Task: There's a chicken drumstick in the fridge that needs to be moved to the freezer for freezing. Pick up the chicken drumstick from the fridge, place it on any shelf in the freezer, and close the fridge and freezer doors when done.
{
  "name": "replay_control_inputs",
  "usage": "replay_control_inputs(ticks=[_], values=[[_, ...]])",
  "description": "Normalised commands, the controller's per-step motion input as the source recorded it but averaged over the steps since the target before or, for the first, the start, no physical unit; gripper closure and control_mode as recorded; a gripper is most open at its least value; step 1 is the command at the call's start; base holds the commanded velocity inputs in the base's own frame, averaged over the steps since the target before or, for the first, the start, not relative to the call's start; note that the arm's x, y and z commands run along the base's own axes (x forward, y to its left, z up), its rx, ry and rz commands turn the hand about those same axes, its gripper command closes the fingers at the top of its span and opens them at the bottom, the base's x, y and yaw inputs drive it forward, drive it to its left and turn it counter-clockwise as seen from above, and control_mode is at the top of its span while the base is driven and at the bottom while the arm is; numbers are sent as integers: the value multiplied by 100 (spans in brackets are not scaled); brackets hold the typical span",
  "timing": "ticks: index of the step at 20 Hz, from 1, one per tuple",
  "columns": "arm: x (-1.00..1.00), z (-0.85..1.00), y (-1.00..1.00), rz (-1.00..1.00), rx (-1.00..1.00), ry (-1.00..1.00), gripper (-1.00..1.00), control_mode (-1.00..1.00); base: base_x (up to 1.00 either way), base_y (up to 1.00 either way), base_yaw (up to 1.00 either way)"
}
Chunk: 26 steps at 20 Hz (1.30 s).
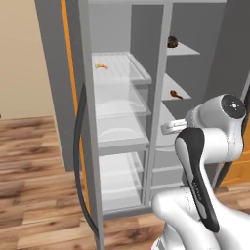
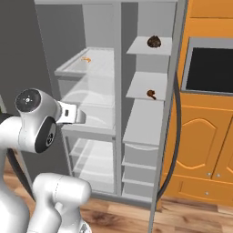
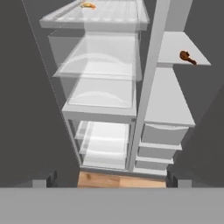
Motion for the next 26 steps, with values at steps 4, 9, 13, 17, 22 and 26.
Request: replay_control_inputs(ticks=[4, 9, 13, 17, 22, 26], values=[[0, 0, 0, 0, 0, 0, -100, 100, -46, -16, 0], [0, 0, 0, 0, 0, 0, -100, 100, -5, -32, 0], [0, 0, 0, 0, 0, 0, -100, 100, 10, -52, 0], [0, 0, 0, 0, 0, 0, -100, 100, 3, -9, 0], [0, 0, 0, 0, 0, 0, -100, 100, -28, 4, 1], [0, 0, 0, 0, 0, 0, -100, 100, -16, 6, 0]])
